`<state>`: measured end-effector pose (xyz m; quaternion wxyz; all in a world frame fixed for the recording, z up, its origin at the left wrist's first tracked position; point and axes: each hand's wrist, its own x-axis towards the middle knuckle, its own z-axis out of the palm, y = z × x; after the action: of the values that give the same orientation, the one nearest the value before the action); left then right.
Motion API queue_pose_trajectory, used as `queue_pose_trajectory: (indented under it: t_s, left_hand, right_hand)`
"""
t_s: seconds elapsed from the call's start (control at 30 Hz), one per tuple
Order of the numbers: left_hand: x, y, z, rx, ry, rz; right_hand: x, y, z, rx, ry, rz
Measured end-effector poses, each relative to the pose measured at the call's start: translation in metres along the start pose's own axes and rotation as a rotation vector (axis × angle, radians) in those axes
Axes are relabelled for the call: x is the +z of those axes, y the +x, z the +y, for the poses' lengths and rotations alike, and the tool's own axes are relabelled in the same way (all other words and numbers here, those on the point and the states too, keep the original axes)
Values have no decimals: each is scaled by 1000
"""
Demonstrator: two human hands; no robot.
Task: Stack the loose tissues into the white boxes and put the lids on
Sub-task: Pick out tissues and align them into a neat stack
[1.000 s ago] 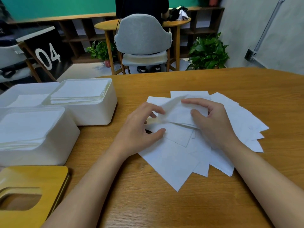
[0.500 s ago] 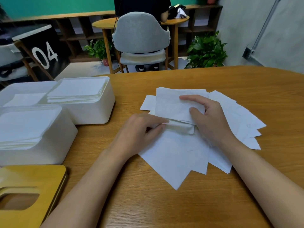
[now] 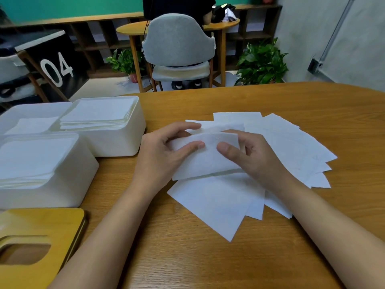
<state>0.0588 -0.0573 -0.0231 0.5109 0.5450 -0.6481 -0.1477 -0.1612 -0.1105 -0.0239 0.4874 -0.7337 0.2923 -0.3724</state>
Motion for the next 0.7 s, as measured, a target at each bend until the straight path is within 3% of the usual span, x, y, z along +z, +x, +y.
queue_pose_trajectory:
  t_s: [0.33,0.47,0.6,0.7]
  left_hand:
    - [7,0,1,-83,-24,20]
    - [12,-1,4,81,160,89]
    - [14,-4,-1,156,206,-228]
    - [15,-6,-3,107,260,-459]
  right_hand:
    - [-1,4,11,-42,-124,42]
    - [-7,6,16,-65,-71,183]
    - [-20,8,26,14,-189,255]
    - [-20,10,28,109,-210,265]
